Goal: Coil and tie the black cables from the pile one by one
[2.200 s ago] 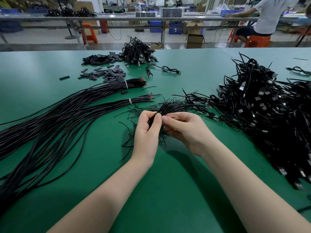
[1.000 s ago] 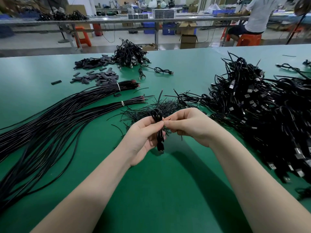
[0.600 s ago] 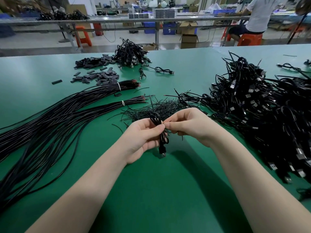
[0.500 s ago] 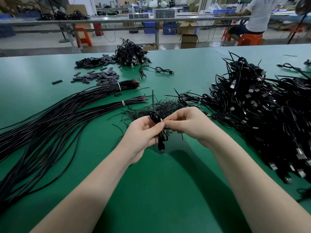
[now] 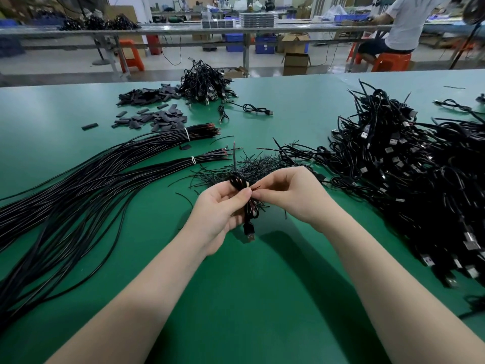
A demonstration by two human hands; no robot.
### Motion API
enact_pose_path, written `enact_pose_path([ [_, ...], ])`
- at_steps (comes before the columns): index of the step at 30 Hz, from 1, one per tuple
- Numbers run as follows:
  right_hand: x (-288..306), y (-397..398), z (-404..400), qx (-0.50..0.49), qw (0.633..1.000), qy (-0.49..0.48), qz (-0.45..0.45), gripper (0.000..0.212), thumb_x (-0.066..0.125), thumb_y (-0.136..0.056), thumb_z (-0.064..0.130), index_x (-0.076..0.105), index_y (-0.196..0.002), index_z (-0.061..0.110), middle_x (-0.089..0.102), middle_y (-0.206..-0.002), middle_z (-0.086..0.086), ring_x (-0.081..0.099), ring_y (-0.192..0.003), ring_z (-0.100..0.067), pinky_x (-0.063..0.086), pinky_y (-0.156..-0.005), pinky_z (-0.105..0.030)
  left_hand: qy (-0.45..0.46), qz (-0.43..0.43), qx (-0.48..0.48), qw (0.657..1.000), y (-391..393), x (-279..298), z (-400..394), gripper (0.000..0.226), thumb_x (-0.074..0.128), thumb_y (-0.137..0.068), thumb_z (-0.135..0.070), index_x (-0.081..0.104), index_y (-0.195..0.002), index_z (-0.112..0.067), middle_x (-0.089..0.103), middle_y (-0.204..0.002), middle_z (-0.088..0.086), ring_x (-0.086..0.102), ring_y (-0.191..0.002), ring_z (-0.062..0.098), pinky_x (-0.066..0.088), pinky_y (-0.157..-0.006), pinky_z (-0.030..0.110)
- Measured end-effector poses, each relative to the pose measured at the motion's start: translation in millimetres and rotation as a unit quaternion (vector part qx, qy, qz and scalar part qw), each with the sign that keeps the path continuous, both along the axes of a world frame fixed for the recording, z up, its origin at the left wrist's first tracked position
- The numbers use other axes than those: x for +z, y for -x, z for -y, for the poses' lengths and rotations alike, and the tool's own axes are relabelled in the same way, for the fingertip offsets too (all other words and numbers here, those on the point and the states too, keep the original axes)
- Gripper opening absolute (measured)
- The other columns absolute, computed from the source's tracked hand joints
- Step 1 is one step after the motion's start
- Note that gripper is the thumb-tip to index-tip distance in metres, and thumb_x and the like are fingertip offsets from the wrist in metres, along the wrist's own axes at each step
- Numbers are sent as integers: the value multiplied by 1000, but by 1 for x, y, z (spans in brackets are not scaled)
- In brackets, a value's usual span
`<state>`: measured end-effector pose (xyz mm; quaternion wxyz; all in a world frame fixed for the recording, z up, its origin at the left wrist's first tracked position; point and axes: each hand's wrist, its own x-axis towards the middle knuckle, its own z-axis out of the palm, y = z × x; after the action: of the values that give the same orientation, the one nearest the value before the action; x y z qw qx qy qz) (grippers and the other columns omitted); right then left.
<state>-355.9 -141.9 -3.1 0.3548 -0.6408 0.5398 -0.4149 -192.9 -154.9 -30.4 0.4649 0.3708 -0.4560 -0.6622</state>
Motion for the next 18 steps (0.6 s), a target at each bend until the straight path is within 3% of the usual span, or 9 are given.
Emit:
enact_pose_path([
  [3,2,-3,1,0,995,76,-62,12,77,-80,11,75,-79,24,70,-70,14,60,-63,6,46,-67,-11,-11,-22,-11,1000,-2,2,0,8,63,-87,-8,67,-93,-10,69,-68,0,62,-55,9,49,-50,20],
  [5,4,-1,1,27,994,90,-48,11,74,-82,6,75,-83,18,71,-75,11,62,-68,3,47,-70,-12,-15,-49,-26,998,-1,3,-1,12,65,-80,-13,67,-92,-12,67,-67,-1,61,-53,8,46,-48,18],
  [9,6,7,-2,105,979,1,174,18,68,-80,-5,71,-81,13,71,-77,2,65,-73,-8,52,-73,-21,-3,-112,-59,992,2,5,-5,11,65,-77,-12,69,-85,-17,68,-70,0,63,-56,11,51,-50,21],
  [12,6,9,-3,114,946,-102,286,19,72,-67,9,70,-85,17,66,-71,2,61,-64,-7,50,-64,-18,44,-104,-75,991,2,5,-6,14,66,-77,-12,74,-78,-24,70,-76,0,64,-60,12,54,-56,24],
  [15,7,4,-4,56,946,-181,262,22,76,-68,16,69,-89,18,66,-70,3,60,-60,-6,47,-54,-16,80,-79,-30,993,2,0,-5,10,68,-76,-12,69,-82,-20,69,-77,-2,65,-65,11,54,-59,24],
  [17,8,-3,-5,10,963,-210,166,10,72,-83,26,68,-80,18,65,-65,5,56,-54,-5,41,-47,-14,115,-33,19,993,1,-5,-3,12,68,-80,-7,64,-87,-15,70,-77,-6,65,-66,7,52,-60,20],
  [18,6,-6,-5,-6,970,-211,124,20,69,-87,34,67,-74,19,66,-64,5,55,-53,-6,39,-45,-14,143,0,38,989,1,-6,-1,15,68,-83,-2,63,-89,-15,70,-78,-9,64,-67,6,52,-63,18],
])
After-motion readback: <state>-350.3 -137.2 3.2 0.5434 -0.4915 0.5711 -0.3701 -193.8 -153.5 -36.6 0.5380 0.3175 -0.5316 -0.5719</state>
